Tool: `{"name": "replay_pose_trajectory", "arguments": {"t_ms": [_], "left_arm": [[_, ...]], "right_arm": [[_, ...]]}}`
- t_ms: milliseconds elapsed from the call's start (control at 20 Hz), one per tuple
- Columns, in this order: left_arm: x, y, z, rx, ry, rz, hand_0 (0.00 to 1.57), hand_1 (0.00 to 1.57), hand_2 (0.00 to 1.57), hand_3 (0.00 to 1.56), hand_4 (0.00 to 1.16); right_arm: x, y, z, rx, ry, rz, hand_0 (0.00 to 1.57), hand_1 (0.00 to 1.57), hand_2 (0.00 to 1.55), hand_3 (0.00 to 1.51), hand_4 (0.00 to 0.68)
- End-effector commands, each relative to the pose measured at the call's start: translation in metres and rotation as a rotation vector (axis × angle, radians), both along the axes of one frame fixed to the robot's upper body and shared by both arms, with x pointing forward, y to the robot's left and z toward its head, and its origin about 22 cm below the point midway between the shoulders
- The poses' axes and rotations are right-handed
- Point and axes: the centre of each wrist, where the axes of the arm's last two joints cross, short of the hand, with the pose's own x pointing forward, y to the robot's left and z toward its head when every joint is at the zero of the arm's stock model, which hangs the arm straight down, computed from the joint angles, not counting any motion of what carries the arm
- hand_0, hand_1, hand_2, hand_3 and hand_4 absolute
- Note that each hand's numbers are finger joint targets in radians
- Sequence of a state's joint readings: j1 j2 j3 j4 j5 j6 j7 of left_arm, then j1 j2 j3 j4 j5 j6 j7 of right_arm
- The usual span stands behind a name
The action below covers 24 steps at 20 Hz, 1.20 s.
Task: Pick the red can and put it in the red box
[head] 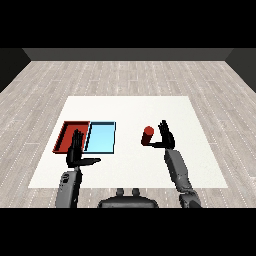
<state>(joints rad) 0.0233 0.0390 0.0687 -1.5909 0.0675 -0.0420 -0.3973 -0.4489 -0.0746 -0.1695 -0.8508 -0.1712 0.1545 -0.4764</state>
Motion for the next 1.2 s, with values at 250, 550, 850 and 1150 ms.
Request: {"name": "replay_pose_trajectory", "arguments": {"t_ms": [250, 550, 850, 1150], "left_arm": [[0.007, 0.012, 0.011, 0.008, -0.012, -0.001, 0.0, 0.0, 0.0, 0.0, 0.0], [-0.016, 0.014, -0.004, -0.02, -0.002, 0.002, 0.0, 0.0, 0.0, 0.0, 0.0], [0.002, 0.011, 0.002, -0.019, -0.006, -0.005, 0.0, 0.0, 0.0, 0.0, 0.0], [-0.003, -0.009, 0.012, 0.003, 0.006, 0.017, 0.0, 0.0, 0.0, 0.0, 0.0]], "right_arm": [[0.008, 0.012, -0.021, 0.044, 0.03, 0.009, 0.0, 0.0, 0.0, 0.0, 0.0], [0.006, 0.033, -0.016, 0.037, 0.034, 0.008, 0.0, 0.0, 0.0, 0.0, 0.0], [0.016, 0.013, -0.015, 0.064, 0.073, 0.013, 0.0, 0.0, 0.0, 0.0, 0.0], [0.021, 0.039, -0.01, 0.08, 0.031, 0.021, 0.0, 0.0, 0.0, 0.0, 0.0]]}}
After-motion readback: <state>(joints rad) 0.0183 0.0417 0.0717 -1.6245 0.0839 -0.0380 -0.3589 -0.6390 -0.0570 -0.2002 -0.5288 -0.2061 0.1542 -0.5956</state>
